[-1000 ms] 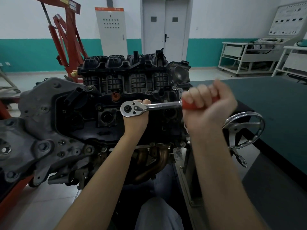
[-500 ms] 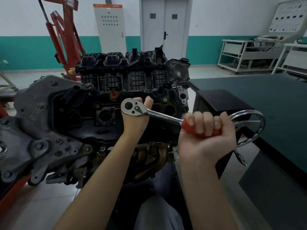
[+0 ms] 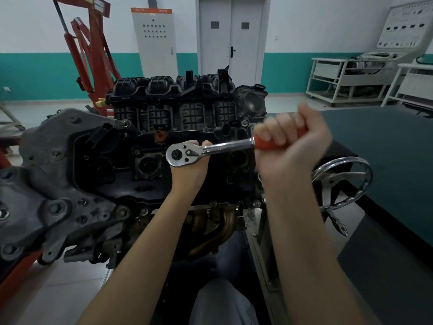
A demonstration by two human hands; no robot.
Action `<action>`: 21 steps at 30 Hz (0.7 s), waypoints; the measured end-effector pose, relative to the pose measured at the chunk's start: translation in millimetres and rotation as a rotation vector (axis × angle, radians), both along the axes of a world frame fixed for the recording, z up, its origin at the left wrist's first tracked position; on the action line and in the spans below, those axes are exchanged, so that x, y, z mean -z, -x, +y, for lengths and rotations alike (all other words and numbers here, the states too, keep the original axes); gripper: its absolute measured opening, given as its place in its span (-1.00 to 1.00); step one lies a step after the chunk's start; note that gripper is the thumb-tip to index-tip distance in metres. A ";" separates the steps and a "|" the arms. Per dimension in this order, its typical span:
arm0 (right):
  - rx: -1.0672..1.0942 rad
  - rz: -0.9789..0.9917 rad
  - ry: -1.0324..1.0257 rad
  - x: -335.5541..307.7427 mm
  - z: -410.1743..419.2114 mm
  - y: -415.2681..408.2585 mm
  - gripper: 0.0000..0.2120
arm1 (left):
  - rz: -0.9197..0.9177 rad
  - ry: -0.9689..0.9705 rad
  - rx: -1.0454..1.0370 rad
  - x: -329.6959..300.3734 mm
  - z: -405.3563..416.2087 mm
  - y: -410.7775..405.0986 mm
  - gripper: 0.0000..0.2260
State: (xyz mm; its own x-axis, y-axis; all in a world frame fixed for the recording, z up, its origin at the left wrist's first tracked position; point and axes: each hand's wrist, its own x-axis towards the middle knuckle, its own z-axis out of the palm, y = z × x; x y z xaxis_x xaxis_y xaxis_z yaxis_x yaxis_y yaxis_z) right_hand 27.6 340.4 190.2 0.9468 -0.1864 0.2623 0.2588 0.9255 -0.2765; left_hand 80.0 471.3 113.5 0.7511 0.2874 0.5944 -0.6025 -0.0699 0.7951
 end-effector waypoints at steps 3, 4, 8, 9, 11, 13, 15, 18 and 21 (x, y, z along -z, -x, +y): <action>0.110 -0.027 -0.125 36.4 14.0 34.5 -0.65 | 0.016 -0.033 -0.029 0.4 2.7 0.1 -0.51; 0.119 -0.043 -0.149 43.9 17.8 41.3 -0.67 | 0.014 -0.032 -0.026 0.4 4.2 0.3 -0.53; 0.090 -0.071 -0.094 34.5 11.9 31.9 -0.67 | 0.033 -0.051 -0.020 -1.9 5.5 0.0 -0.57; 0.065 -0.069 -0.059 25.1 6.3 23.2 -0.66 | 0.041 -0.058 -0.023 -1.7 5.1 -0.3 -0.56; -0.017 -0.047 0.027 3.2 -3.9 3.4 -0.62 | 0.034 -0.072 -0.027 -0.8 4.0 -1.3 -0.54; -0.100 -0.010 0.111 -17.9 -8.7 -14.2 -0.61 | 0.017 -0.071 -0.016 -0.1 2.1 -2.2 -0.50; -0.145 0.016 0.150 -30.9 -8.8 -24.7 -0.63 | 0.025 -0.080 -0.007 -1.1 0.0 -1.4 -0.47; -0.107 0.022 0.092 -25.6 -5.1 -20.2 -0.63 | 0.031 -0.063 -0.023 -0.2 0.1 -2.2 -0.50; 0.025 -0.007 -0.034 7.8 2.6 7.6 -0.64 | 0.032 -0.038 -0.057 1.0 1.5 -0.8 -0.52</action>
